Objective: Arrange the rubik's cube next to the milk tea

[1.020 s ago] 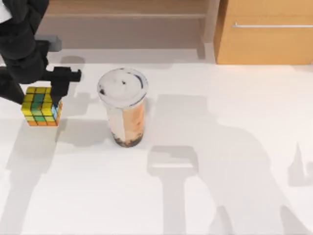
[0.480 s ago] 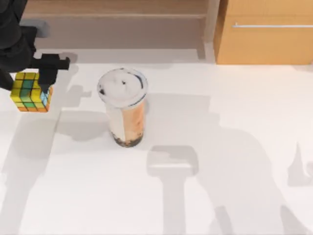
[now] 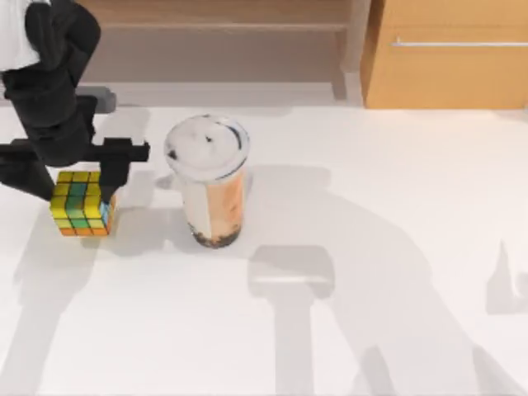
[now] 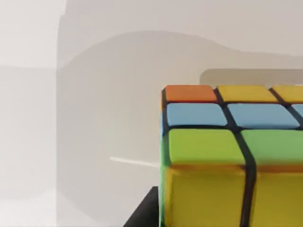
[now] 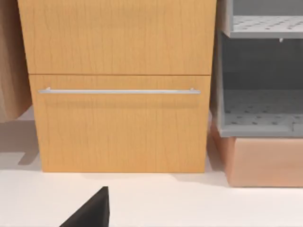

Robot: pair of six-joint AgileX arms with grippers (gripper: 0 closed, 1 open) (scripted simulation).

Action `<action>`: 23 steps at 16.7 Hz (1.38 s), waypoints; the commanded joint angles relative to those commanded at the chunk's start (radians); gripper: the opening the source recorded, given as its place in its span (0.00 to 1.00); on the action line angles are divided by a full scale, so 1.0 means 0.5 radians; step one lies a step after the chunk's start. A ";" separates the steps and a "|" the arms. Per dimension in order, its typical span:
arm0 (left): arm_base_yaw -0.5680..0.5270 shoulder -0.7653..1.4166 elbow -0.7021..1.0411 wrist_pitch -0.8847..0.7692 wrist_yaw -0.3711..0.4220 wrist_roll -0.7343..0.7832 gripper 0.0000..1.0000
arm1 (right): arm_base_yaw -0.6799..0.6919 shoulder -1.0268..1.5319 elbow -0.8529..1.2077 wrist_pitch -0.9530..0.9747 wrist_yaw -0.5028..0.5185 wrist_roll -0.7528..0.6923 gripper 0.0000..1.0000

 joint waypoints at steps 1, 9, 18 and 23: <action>0.000 0.000 0.000 0.000 0.000 0.000 0.00 | 0.000 0.000 0.000 0.000 0.000 0.000 1.00; 0.000 0.000 0.000 0.000 0.000 0.000 0.38 | 0.000 0.000 0.000 0.000 0.000 0.000 1.00; 0.000 0.000 0.000 0.000 0.000 0.000 1.00 | 0.000 0.000 0.000 0.000 0.000 0.000 1.00; 0.000 0.000 0.000 0.000 0.000 0.000 1.00 | 0.000 0.000 0.000 0.000 0.000 0.000 1.00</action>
